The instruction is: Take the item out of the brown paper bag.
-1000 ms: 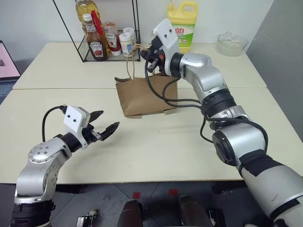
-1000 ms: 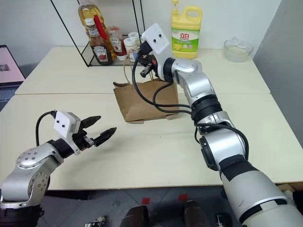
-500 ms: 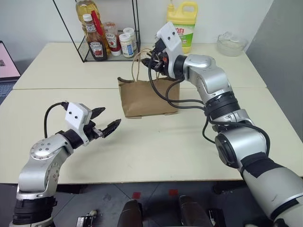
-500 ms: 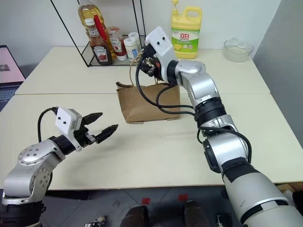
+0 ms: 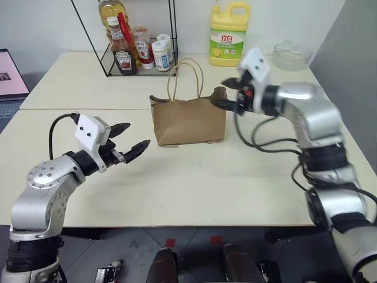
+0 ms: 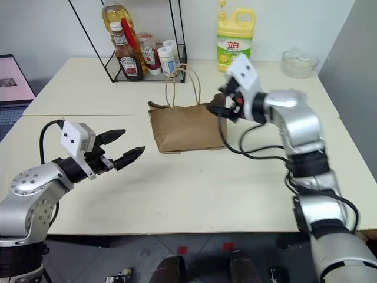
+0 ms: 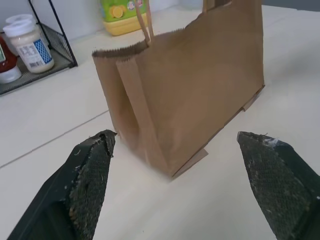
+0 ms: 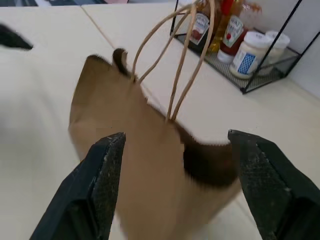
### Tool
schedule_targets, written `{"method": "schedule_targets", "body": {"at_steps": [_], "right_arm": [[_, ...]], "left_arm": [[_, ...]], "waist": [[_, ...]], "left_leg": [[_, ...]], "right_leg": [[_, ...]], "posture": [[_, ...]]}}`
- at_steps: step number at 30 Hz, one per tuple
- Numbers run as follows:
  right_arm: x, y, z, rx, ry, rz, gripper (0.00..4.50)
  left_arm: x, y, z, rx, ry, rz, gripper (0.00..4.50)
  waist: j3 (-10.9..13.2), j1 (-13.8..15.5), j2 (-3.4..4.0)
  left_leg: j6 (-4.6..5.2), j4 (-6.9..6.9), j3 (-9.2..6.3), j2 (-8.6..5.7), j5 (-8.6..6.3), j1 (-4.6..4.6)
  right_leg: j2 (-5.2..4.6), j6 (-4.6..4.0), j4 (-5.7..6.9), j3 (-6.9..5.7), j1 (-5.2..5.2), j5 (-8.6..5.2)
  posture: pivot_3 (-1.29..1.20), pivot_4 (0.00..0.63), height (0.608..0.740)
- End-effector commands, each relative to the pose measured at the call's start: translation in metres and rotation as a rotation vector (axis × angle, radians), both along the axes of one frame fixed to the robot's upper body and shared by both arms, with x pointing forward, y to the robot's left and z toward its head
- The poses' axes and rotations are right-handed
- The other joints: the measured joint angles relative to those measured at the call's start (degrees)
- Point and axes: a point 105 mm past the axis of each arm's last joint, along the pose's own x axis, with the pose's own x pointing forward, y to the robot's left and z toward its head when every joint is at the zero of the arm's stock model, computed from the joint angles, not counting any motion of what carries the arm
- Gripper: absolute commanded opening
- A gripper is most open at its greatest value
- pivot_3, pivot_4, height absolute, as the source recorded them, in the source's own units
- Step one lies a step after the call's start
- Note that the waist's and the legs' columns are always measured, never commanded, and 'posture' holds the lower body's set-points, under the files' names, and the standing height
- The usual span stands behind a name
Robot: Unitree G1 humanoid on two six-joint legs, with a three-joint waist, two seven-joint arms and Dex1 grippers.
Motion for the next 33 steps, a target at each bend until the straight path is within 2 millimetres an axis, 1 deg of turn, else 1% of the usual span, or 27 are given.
{"method": "schedule_targets", "body": {"at_steps": [1, 3, 5, 6, 8, 9, 12, 14, 17, 20, 21, 22, 24, 28, 33], "right_arm": [[-0.046, -0.007, 0.017, 0.037, -0.034, 0.11, 3.42], [-0.068, -0.011, 0.008, 0.036, 0.002, 0.15, 3.42], [-0.081, -0.013, 0.0, 0.036, 0.028, 0.152, 3.42], [-0.087, -0.013, -0.005, 0.038, 0.042, 0.141, 3.42], [-0.097, -0.017, -0.018, 0.047, 0.069, 0.096, 3.48], [-0.099, -0.019, -0.022, 0.056, 0.076, 0.07, 3.48], [-0.104, -0.018, -0.026, 0.098, 0.075, 0.017, 3.48], [-0.107, -0.017, -0.024, 0.138, 0.063, -0.018, 3.48], [-0.112, -0.017, -0.024, 0.17, 0.05, -0.058, 3.48], [-0.115, -0.017, -0.024, 0.18, 0.043, -0.087, 3.48], [-0.116, -0.016, -0.024, 0.185, 0.036, -0.097, 3.48], [-0.117, -0.015, -0.022, 0.193, 0.027, -0.103, 3.48], [-0.118, -0.014, -0.019, 0.205, 0.013, -0.111, 3.48], [-0.119, -0.014, -0.017, 0.21, 0.006, -0.122, 3.48], [-0.121, -0.014, -0.018, 0.208, 0.007, -0.131, 3.48]], "left_arm": [[-0.007, -0.001, 0.028, -0.014, -0.067, -0.03, 4.15], [-0.006, 0.002, 0.035, -0.027, -0.071, -0.027, 4.15], [-0.002, 0.006, 0.039, -0.021, -0.075, -0.012, 4.15], [0.002, 0.01, 0.042, -0.017, -0.082, 0.005, 4.15], [0.017, 0.018, 0.05, 0.017, -0.107, 0.062, 4.5], [0.023, 0.02, 0.054, 0.027, -0.117, 0.077, 4.5], [0.039, 0.02, 0.064, 0.049, -0.134, 0.073, 4.5], [0.054, 0.019, 0.073, 0.058, -0.15, 0.083, 4.5], [0.081, 0.017, 0.087, 0.081, -0.183, 0.128, 4.5], [0.105, 0.015, 0.094, 0.151, -0.215, 0.164, 4.5], [0.119, 0.014, 0.098, 0.174, -0.234, 0.205, 4.5], [0.131, 0.009, 0.099, 0.194, -0.239, 0.224, 4.5], [0.147, 0.001, 0.1, 0.244, -0.262, 0.253, 4.5], [0.161, -0.009, 0.098, 0.307, -0.278, 0.285, 4.5], [0.169, -0.028, 0.091, 0.384, -0.28, 0.26, 4.5]], "waist": [[0.0, -0.2, 0.0], [0.0, -0.1, -0.01], [0.0, -0.1, -0.01], [0.0, -0.2, -0.01], [0.0, 0.1, -0.03], [0.0, 0.2, -0.04], [0.0, 0.9, -0.05], [0.0, 1.1, -0.06], [0.0, 1.3, -0.06], [0.0, 1.6, -0.06], [0.0, 1.4, -0.06], [0.0, 1.4, -0.06], [0.0, 1.9, -0.09], [0.0, 2.2, -0.08], [0.0, 2.1, -0.08]], "left_leg": [[0.0, 0.0, -0.01, 0.01, 0.0, 0.01], [0.01, -0.01, -0.11, 0.0, 0.0, 0.01], [0.01, 0.0, -0.13, 0.0, -0.01, 0.02], [0.02, 0.01, -0.13, -0.01, 0.0, 0.04], [0.02, 0.04, -0.15, -0.01, 0.0, 0.08], [0.02, 0.05, -0.2, -0.01, 0.01, 0.1], [0.02, 0.11, -0.24, -0.04, 0.01, 0.1], [0.02, 0.11, -0.24, -0.03, 0.01, 0.11], [0.01, 0.09, -0.31, -0.03, 0.02, 0.1], [0.01, 0.09, -0.35, -0.04, 0.02, 0.06], [0.01, 0.09, -0.36, -0.04, 0.02, 0.06], [0.01, 0.08, -0.33, -0.04, 0.02, 0.07], [0.03, 0.1, -0.6, -0.04, 0.11, -0.08], [0.03, 0.11, -0.7, -0.09, 0.12, -0.21], [0.02, 0.07, -0.83, -0.08, 0.13, -0.31]], "right_leg": [[0.01, 0.0, 0.01, 0.01, 0.01, 0.0], [0.03, 0.0, -0.02, -0.07, 0.05, -0.01], [0.04, 0.0, -0.03, -0.06, 0.08, -0.01], [0.04, 0.0, -0.03, -0.05, 0.09, -0.01], [0.05, 0.0, -0.01, -0.07, 0.14, -0.01], [0.06, 0.01, -0.02, -0.12, 0.18, -0.01], [0.06, 0.01, -0.03, -0.14, 0.24, -0.01], [0.07, 0.01, -0.03, -0.15, 0.24, -0.01], [0.1, 0.01, -0.04, -0.2, 0.25, -0.01], [0.1, 0.01, -0.07, -0.25, 0.25, -0.01], [0.1, 0.01, -0.07, -0.27, 0.25, -0.01], [0.08, 0.01, -0.07, -0.24, 0.25, -0.01], [0.12, -0.02, -0.07, -0.53, 0.23, -0.03], [0.07, -0.02, -0.1, -0.66, 0.23, -0.03], [0.07, -0.04, -0.07, -0.83, 0.14, -0.04]], "posture": [[0.0, 0.15, 0.74], [0.0, 0.15, 0.74], [0.0, 0.15, 0.74], [0.0, 0.15, 0.74], [0.0, 0.15, 0.74], [0.0, 0.15, 0.74], [0.0, 0.15, 0.74], [0.0, 0.15, 0.74], [0.0, 0.15, 0.74], [0.0, 0.15, 0.74], [0.0, 0.15, 0.74], [0.0, 0.15, 0.74], [0.0, 0.15, 0.74], [0.0, 0.15, 0.74], [0.0, 0.15, 0.74]]}}
